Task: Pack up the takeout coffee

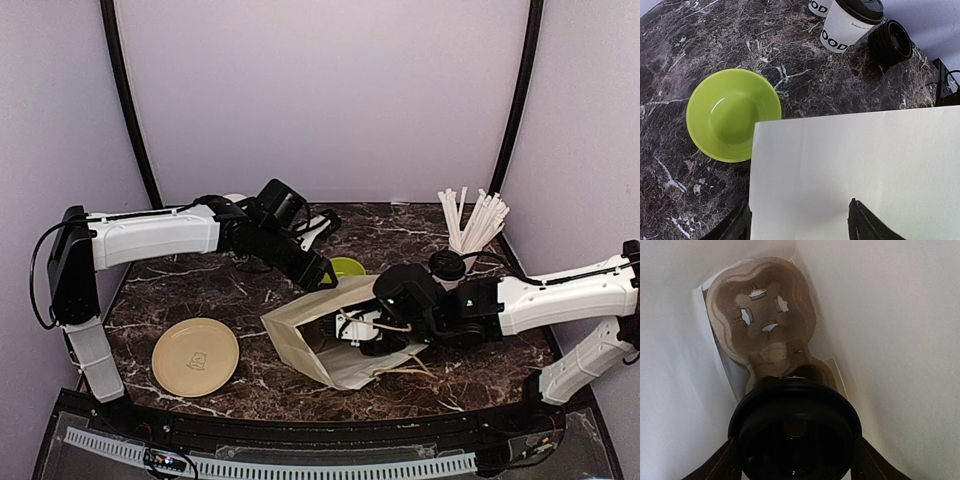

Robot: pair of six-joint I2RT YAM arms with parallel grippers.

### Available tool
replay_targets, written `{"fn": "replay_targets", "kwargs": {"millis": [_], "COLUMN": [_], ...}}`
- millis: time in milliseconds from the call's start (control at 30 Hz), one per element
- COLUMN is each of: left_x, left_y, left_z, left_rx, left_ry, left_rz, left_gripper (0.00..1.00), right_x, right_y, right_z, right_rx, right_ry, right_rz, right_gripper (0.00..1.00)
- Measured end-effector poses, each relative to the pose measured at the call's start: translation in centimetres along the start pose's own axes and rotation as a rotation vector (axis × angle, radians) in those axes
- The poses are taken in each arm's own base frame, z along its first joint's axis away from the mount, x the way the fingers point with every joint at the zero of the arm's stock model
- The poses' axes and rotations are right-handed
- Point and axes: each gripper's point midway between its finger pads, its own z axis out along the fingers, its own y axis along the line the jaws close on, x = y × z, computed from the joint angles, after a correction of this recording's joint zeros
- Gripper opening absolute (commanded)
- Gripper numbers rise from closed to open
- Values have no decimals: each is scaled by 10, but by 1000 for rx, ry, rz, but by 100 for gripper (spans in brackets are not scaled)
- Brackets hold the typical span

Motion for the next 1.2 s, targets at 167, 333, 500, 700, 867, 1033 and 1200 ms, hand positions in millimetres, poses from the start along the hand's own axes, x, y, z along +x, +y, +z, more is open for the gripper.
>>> {"fn": "replay_targets", "kwargs": {"millis": [167,333,500,700,867,1033,1200], "left_x": [0,2,9,11,15,22,37], "left_y": [1,3,13,37,48,51,56], "left_z": [0,0,-1,-6,-8,2,19], "left_rx": [-5,-14,-49,-97,-111,-111,-108], "left_ry": [0,7,34,41,52,79,134], "left_rz": [6,15,8,-22,-36,-27,-13], "left_gripper": [69,70,72,70,67,65,63], "right_x": [1,1,-3,-5,-4,-3,-4], "right_y": [1,1,3,3,1,-2,-6], "right_z": [4,4,1,-1,-1,-1,1], "right_rx": [-11,-16,-47,-62,-52,-36,-13], "right_ry": [-3,-5,-14,-21,-13,-4,-3], "right_rz": [14,19,21,29,33,33,24], "right_gripper": [39,39,40,39,39,39,39]}}
